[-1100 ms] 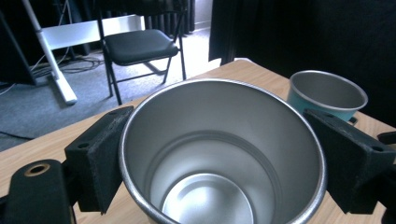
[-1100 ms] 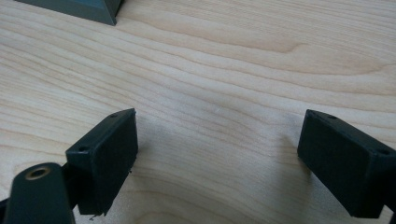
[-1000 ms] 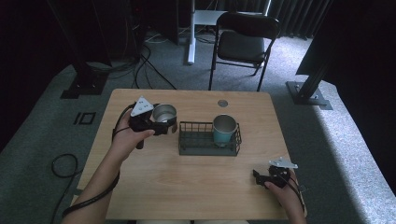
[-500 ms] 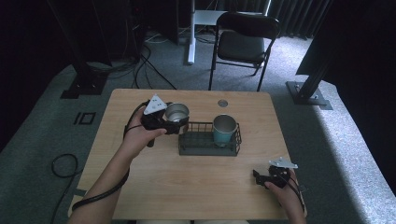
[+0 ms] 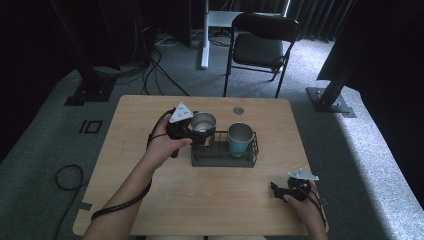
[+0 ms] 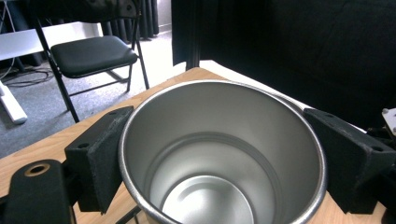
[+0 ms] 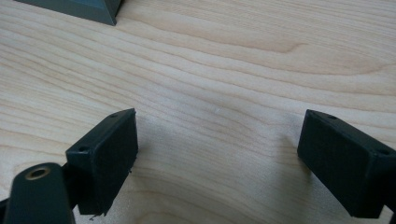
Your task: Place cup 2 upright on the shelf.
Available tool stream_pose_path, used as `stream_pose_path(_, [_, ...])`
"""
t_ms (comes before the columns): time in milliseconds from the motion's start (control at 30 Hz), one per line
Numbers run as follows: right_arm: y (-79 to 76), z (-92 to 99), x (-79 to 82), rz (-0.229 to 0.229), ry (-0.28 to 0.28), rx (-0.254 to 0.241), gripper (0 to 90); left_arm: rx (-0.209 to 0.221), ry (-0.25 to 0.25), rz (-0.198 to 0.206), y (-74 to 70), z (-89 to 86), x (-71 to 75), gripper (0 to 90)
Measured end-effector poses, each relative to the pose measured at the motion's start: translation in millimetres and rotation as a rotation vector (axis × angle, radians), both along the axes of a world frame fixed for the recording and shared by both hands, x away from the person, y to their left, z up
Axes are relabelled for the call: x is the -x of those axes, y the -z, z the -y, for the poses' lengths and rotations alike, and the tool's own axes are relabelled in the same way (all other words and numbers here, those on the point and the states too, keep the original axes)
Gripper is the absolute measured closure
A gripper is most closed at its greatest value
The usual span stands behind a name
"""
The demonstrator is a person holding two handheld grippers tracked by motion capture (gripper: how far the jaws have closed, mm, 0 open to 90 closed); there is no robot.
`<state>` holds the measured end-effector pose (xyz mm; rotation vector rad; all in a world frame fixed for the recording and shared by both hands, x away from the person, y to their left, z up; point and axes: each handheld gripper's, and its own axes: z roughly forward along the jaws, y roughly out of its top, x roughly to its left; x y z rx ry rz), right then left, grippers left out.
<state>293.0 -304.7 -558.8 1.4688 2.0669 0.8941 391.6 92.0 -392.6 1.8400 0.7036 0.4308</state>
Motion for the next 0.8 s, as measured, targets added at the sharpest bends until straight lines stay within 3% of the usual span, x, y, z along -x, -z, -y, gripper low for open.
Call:
stream_pose_path(133, [0.0,0.0,0.0,0.000,0.000,0.000,11.9,-0.013,-0.002,-0.005,5.0,4.1,-3.7,14.0])
stream_pose_path(333, [0.0,0.1,0.0,0.001,0.000,0.001,11.9,0.012,-0.016,-0.026,17.0,8.0,-9.9,14.0])
stream_pose_path(600, [0.0,0.1,0.0,0.000,-0.001,0.001,11.9,-0.015,-0.011,-0.026,31.9,14.3,-14.3,14.0])
stream_pose_path(800, [0.0,0.0,0.1,-0.001,0.000,0.000,11.9,-0.023,-0.009,-0.048,45.8,16.9,-18.0,14.0])
